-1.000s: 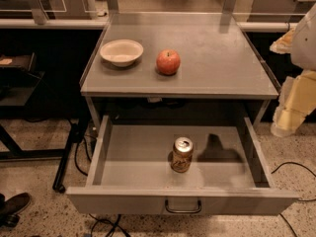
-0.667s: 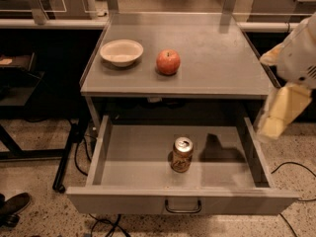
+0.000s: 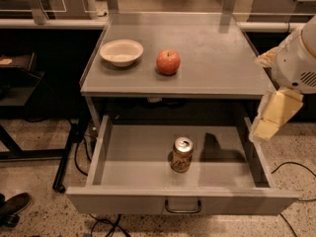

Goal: Pick orange can from top drawer and place on counter

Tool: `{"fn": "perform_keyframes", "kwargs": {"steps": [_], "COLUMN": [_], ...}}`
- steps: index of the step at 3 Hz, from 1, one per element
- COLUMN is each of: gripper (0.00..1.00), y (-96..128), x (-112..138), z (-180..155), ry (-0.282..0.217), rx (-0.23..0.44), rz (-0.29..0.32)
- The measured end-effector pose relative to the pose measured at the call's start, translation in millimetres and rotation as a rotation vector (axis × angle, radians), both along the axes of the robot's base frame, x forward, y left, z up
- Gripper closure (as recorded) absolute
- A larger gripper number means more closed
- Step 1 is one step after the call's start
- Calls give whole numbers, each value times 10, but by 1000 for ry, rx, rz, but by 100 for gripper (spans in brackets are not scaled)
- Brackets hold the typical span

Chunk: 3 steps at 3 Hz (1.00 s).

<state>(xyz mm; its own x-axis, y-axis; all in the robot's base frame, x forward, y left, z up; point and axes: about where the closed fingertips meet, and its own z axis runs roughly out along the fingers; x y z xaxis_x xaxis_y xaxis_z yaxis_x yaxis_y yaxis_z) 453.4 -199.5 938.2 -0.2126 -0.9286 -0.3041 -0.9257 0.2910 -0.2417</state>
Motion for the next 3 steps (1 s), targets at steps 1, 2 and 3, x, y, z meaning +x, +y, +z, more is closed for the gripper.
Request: {"fn": "perform_keyframes", "kwargs": {"steps": [1,2,3], "gripper": [0,0,0], "y": [126,275,392], "x": [-62,-69,-16], "z": [-412,-848,-1155], "ry": [53,110,175], "rx": [106,201,274], "rz": [7,20,28]}}
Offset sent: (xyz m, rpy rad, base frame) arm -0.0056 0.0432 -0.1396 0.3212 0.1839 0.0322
